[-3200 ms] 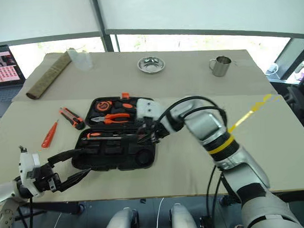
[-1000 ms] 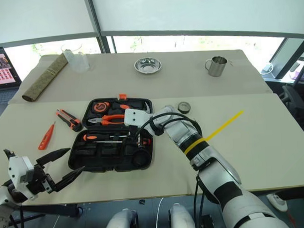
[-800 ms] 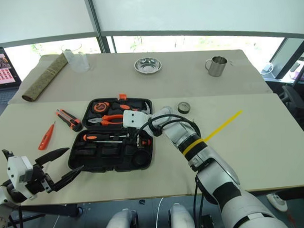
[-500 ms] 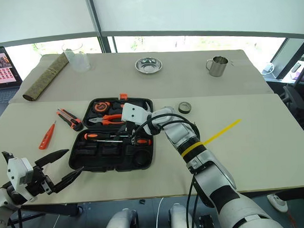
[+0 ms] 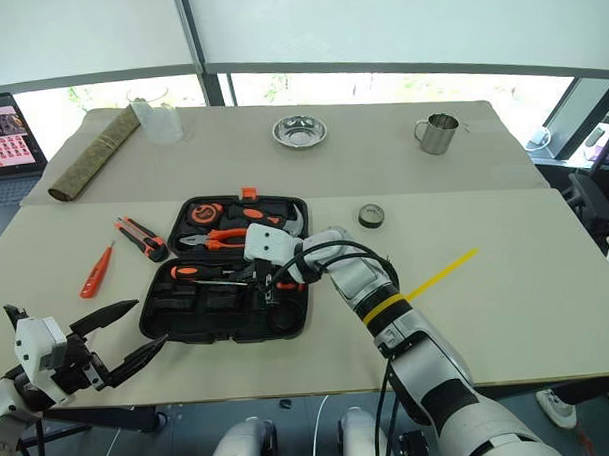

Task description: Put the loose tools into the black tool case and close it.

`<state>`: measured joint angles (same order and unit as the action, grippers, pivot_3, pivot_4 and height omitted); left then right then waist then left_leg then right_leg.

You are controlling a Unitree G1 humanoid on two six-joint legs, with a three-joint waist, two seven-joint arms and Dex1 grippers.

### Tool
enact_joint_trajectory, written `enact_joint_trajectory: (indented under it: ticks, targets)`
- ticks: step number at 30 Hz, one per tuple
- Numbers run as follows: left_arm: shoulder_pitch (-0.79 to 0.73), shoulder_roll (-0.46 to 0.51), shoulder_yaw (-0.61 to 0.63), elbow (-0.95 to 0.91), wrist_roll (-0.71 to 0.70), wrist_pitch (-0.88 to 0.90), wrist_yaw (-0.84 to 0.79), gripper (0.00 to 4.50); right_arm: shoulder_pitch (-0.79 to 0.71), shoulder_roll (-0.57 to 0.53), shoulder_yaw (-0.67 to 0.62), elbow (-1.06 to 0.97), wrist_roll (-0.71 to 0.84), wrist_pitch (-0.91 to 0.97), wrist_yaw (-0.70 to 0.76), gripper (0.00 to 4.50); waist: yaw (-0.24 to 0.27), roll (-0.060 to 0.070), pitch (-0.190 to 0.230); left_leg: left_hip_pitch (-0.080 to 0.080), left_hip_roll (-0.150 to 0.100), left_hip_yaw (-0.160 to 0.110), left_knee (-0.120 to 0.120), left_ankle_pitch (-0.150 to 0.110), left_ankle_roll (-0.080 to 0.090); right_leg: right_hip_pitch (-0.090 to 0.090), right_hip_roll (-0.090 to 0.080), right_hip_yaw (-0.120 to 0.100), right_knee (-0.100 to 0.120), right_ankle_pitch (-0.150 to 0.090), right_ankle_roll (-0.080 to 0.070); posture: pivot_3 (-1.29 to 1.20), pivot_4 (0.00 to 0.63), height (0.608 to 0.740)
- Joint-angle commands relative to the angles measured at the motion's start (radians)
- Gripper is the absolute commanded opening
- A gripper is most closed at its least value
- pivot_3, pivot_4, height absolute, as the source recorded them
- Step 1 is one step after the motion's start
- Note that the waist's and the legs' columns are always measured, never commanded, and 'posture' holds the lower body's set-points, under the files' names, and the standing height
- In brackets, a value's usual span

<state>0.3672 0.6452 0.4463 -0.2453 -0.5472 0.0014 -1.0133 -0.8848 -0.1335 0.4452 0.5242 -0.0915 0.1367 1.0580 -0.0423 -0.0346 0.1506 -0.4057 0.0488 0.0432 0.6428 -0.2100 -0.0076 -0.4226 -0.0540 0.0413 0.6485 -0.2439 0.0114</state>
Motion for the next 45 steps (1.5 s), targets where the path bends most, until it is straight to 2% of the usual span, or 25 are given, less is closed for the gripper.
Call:
enact_joint_trajectory:
  ticks: [1,6,9,11,15,21,23,25,27,30,32,35,38,41,45]
  targets:
    - [0.003,0.008,0.012,-0.031,-0.004,0.001,0.004,4.50,0.008,-0.006,0.046,0.065,-0.048,-0.021,0.006,0.02,0.000,-0.001,0.000,0.000,0.000,0.000,0.000,0.000,0.000,0.000,0.000,0.000,0.000,0.000,0.000,0.00,0.150,0.740]
    - [0.014,0.001,0.015,-0.046,-0.005,0.012,0.020,4.50,0.026,0.012,0.037,0.037,-0.024,-0.051,0.017,0.02,-0.001,-0.003,-0.002,0.001,0.000,0.000,0.000,0.000,0.000,0.001,0.000,0.000,0.000,0.000,0.000,0.00,0.150,0.740]
    - [0.045,-0.008,0.047,-0.049,-0.023,0.025,0.035,4.50,0.042,0.014,-0.061,-0.041,0.078,-0.090,0.018,0.02,-0.001,-0.003,-0.002,0.001,0.001,0.000,0.000,0.000,0.000,0.000,0.000,0.000,0.000,0.000,0.000,0.00,0.150,0.740]
    - [0.079,-0.024,0.087,-0.040,-0.031,0.019,0.048,4.50,0.056,0.019,-0.184,-0.125,0.208,-0.061,0.011,0.02,-0.001,-0.003,-0.002,0.000,0.001,0.000,0.000,0.000,0.000,-0.001,0.000,0.000,0.000,0.000,0.000,0.00,0.150,0.740]
    - [0.131,-0.082,0.208,0.015,-0.072,0.029,0.118,4.50,0.148,-0.076,-0.296,-0.318,0.365,-0.055,0.097,1.14,0.002,-0.003,-0.001,-0.003,0.001,-0.001,0.000,0.000,0.000,-0.002,-0.001,0.000,0.000,0.000,0.000,0.00,0.150,0.740]
    - [0.184,-0.141,0.393,0.167,-0.122,0.061,0.233,4.50,0.391,-0.240,-0.400,-0.560,0.430,-0.110,0.103,3.21,0.010,-0.007,-0.003,-0.001,0.001,-0.001,0.000,0.000,0.000,0.000,-0.002,-0.001,-0.002,-0.001,0.001,0.00,0.150,0.740]
    - [0.186,-0.149,0.419,0.187,-0.134,0.089,0.270,4.50,0.478,-0.254,-0.449,-0.611,0.493,-0.141,0.114,3.97,0.009,-0.008,-0.002,-0.001,0.000,0.000,0.000,0.000,0.000,0.000,-0.002,-0.001,-0.002,-0.001,0.001,0.00,0.150,0.740]
    - [0.171,-0.151,0.430,0.187,-0.152,0.124,0.312,4.50,0.570,-0.242,-0.511,-0.647,0.579,-0.195,0.138,4.46,0.011,-0.008,-0.002,-0.001,0.000,0.001,0.000,0.000,0.000,0.000,-0.001,0.000,-0.002,-0.002,0.001,0.00,0.150,0.740]
    - [0.131,-0.130,0.432,0.171,-0.186,0.230,0.411,4.50,0.647,-0.271,-0.532,-0.680,0.624,-0.171,0.163,4.46,0.015,-0.008,-0.002,0.000,0.000,0.001,0.000,0.000,0.000,0.001,-0.001,0.000,-0.002,-0.002,0.001,0.00,0.150,0.740]
    - [0.079,-0.102,0.436,0.138,-0.257,0.344,0.476,4.50,0.684,-0.277,-0.542,-0.706,0.642,-0.157,0.133,4.46,0.022,-0.011,-0.002,0.001,0.001,0.000,0.001,0.000,0.000,0.002,0.000,0.000,-0.001,-0.003,0.002,0.00,0.150,0.740]
    - [-0.030,-0.022,0.404,0.130,-0.311,0.478,0.548,4.50,0.683,-0.274,-0.533,-0.755,0.651,-0.145,0.098,4.46,0.024,-0.012,-0.002,0.001,0.001,0.001,0.001,0.000,0.000,0.001,0.000,0.000,-0.001,-0.002,0.001,0.00,0.150,0.740]
    - [-0.193,0.108,0.294,0.179,-0.268,0.629,0.608,4.50,0.655,-0.271,-0.518,-0.791,0.661,-0.122,0.056,4.46,0.034,-0.012,-0.002,0.000,0.001,-0.002,0.001,0.001,-0.002,0.001,0.001,-0.001,0.000,-0.002,0.001,0.00,0.150,0.740]
    - [-0.361,0.184,0.178,0.279,-0.199,0.728,0.668,4.50,0.628,-0.270,-0.503,-0.790,0.662,-0.112,0.044,4.46,0.031,-0.012,-0.002,0.001,0.001,-0.001,0.001,0.001,-0.002,0.002,0.001,0.000,0.000,-0.001,0.000,0.00,0.150,0.740]
    - [-0.547,0.217,0.045,0.446,-0.108,0.757,0.658,4.50,0.603,-0.267,-0.483,-0.784,0.665,-0.104,0.042,4.46,0.027,-0.012,-0.002,0.001,0.000,0.000,0.001,0.001,-0.002,0.001,0.001,0.001,-0.001,-0.001,0.001,0.00,0.150,0.740]
    - [-0.703,0.224,-0.085,0.608,-0.006,0.764,0.614,4.50,0.576,-0.262,-0.466,-0.788,0.669,-0.093,0.030,4.46,0.018,-0.012,-0.002,0.000,0.000,0.000,0.000,-0.001,-0.004,0.000,0.002,0.001,0.000,-0.001,0.000,0.00,0.150,0.740]
